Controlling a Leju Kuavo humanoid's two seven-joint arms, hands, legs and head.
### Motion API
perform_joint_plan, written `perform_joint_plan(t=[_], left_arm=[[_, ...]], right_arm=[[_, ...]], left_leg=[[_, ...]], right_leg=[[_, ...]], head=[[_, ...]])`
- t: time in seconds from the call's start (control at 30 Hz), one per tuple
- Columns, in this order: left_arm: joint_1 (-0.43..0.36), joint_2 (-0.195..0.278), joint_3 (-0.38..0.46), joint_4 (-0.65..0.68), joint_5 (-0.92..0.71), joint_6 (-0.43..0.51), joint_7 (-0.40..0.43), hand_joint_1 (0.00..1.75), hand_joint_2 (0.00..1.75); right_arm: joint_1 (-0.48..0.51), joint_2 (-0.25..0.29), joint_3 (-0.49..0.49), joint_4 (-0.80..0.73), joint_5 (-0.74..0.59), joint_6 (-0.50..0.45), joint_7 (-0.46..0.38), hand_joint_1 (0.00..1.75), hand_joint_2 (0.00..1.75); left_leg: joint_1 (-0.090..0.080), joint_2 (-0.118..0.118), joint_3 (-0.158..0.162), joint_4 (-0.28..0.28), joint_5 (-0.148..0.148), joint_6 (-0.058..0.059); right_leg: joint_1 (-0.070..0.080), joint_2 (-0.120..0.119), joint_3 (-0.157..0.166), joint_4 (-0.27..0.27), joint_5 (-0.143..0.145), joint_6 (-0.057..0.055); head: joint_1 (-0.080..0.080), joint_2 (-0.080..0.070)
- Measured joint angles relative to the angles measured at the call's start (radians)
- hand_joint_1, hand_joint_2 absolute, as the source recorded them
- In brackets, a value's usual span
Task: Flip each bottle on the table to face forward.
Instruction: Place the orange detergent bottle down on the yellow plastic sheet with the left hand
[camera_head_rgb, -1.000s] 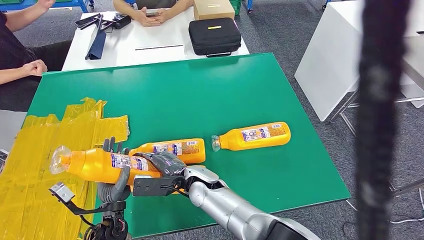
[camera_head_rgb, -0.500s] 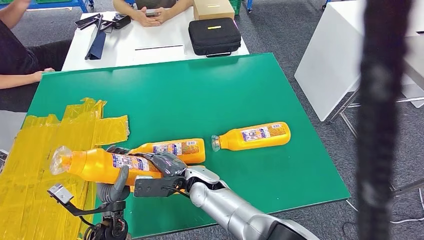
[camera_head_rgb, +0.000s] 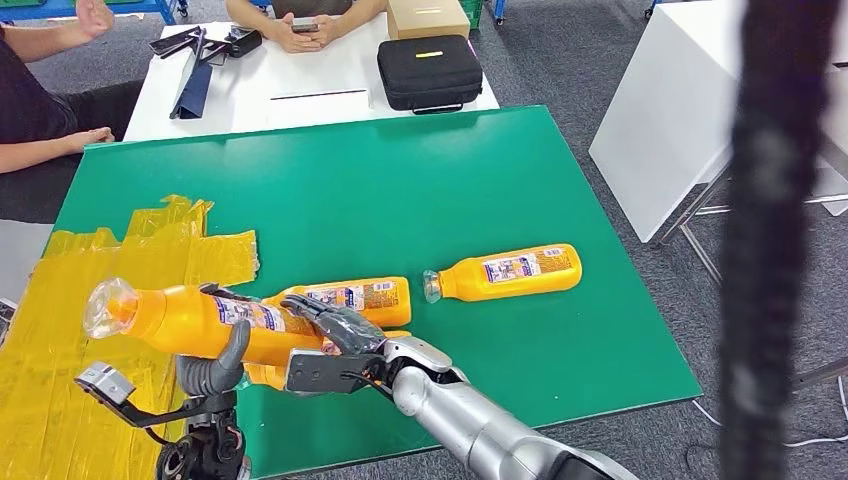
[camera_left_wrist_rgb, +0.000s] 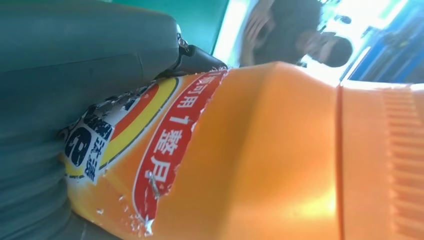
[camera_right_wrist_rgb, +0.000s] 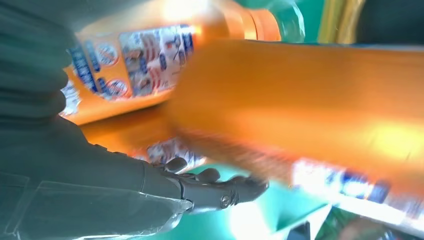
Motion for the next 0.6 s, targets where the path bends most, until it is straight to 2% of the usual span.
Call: perform_joint_plan(t=[0.23,0.4,0.47,0.53,0.6], left_arm=[[-0.001,0.045,0.083,-0.130,-0.187,0.230,-0.028,1.75,1.75],[0.001,0.062,0.131,-0.190,-0.221,0.266,-0.029,1.75,1.75],[0.002,0.065,0.142,-0.211,-0.269,0.327,-0.029,1.75,1.75],[0.003,0.077,0.151,-0.236,-0.426,0.515,-0.029,1.75,1.75],[-0.002,0.093,0.171,-0.244,-0.684,0.739,-0.029,1.75,1.75]], right_arm=[[0.071,-0.099,-0.077,-0.171,-0.047,0.006,-0.020,0.00,0.00],[0.099,-0.137,-0.102,-0.237,-0.051,0.010,-0.023,0.00,0.00],[0.106,-0.144,-0.107,-0.253,-0.052,0.011,-0.024,0.00,0.87],[0.113,-0.154,-0.111,-0.268,-0.045,0.012,-0.023,0.00,1.75],[0.120,-0.166,-0.114,-0.284,-0.026,0.014,-0.014,0.00,1.75]], left_leg=[[0.000,0.000,-0.001,0.000,0.000,0.000],[0.000,-0.001,-0.001,0.000,0.000,0.000],[0.000,-0.001,-0.001,0.000,0.000,0.000],[0.000,-0.001,-0.001,0.000,0.000,0.000],[0.000,-0.001,0.000,0.000,0.000,0.000]], right_leg=[[0.000,0.000,0.000,0.000,0.000,0.000],[0.000,0.000,0.000,0.000,0.000,0.000],[0.000,0.000,0.000,0.000,0.000,0.000],[0.000,0.000,0.000,0.000,0.000,0.000],[0.000,0.000,0.000,0.000,0.000,0.000]], head=[[0.000,0.000],[0.000,0.000],[0.000,0.000],[0.000,0.000],[0.000,0.000]])
